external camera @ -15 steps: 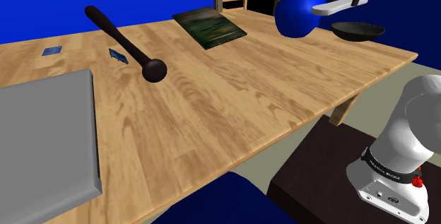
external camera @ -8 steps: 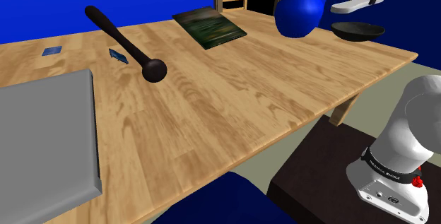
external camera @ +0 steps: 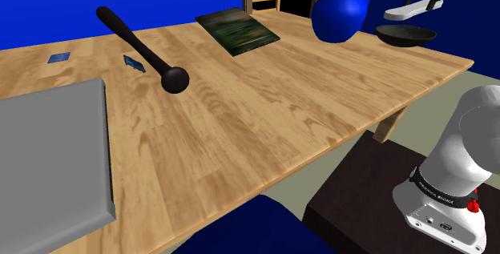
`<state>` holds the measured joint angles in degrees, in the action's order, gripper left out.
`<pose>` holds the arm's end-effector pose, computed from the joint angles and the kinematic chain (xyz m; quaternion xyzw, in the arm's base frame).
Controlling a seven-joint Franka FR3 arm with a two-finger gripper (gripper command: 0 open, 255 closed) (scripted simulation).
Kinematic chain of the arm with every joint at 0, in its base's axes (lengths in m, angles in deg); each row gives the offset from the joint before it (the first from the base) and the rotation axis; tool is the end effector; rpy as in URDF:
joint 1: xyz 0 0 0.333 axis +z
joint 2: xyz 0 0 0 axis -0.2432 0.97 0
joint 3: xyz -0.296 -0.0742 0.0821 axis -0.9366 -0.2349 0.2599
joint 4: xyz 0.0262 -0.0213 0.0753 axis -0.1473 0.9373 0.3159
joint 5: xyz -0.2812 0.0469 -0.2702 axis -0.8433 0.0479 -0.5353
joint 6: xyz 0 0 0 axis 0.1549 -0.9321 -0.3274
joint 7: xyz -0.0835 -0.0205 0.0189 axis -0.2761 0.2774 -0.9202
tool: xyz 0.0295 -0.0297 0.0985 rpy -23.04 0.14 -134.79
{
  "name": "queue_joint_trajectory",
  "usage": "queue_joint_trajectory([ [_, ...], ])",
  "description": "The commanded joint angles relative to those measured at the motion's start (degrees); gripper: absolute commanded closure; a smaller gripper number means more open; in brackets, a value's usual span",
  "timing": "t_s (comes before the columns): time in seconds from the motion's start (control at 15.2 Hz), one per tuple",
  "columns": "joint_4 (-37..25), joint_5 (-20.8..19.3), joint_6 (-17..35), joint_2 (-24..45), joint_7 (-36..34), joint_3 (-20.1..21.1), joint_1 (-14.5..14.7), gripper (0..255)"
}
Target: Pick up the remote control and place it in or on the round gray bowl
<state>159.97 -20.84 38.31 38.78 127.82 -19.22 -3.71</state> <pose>0.2728 -0.3004 0.6577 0.8274 0.5617 0.0008 0.0003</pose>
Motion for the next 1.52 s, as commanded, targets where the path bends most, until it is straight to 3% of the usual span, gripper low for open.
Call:
queue_joint_trajectory([
  [0.0, 1.9, -0.4, 1.3, -0.7, -0.2, -0.2, -0.3, 255],
  [0.59, 10.1, -2.1, 7.3, -3.1, -1.3, -1.3, -1.3, 255],
  [1.12, 10.1, -2.1, 7.3, -3.1, -1.3, -1.3, -1.3, 255],
  [1.19, 10.1, -2.1, 7.3, -3.1, -1.3, -1.4, -1.3, 0],
  [1.45, 10.0, -2.1, 7.3, -3.0, -1.2, -1.4, -1.3, 0],
])
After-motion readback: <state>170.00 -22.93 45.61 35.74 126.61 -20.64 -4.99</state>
